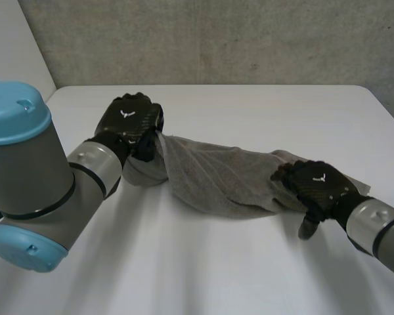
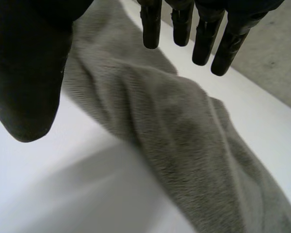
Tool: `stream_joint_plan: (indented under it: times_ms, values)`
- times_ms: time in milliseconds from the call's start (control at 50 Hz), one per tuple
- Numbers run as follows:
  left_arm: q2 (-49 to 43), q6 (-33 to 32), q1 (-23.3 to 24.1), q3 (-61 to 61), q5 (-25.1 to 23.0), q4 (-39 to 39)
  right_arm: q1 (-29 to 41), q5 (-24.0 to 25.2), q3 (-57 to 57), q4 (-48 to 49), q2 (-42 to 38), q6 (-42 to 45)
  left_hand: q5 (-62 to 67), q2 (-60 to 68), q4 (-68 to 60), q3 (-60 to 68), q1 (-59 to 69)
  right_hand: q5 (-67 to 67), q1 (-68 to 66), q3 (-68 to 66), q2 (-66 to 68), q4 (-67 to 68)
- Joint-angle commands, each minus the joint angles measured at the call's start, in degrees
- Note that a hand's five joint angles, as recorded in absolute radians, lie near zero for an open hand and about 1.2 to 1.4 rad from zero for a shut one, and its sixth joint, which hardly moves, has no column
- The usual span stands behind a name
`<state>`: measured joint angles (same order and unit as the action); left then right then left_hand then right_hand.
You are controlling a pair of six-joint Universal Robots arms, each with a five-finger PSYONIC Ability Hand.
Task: Fold the towel.
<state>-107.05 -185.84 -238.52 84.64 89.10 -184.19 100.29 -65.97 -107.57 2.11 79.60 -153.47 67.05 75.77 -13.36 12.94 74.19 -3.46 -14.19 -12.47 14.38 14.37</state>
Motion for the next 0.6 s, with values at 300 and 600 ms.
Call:
stream_joint_plan:
  times_ms: [300,600]
  values:
    - [3.25,-0.05,-0.37,5.89,-0.41,-0.12,3.59,-1.79,12.38,9.50,-18.96,-7.11,2.95,4.23,3.36,-2.94,5.81,-66.39,-65.66,2.47,65.47,-4.37]
    - [13.10,1.71,-2.74,6.68,-0.50,-0.03,3.59,-0.21,18.27,0.27,2.84,-7.72,2.95,4.23,3.36,-2.94,5.81,-66.54,-65.81,2.47,65.62,-4.37]
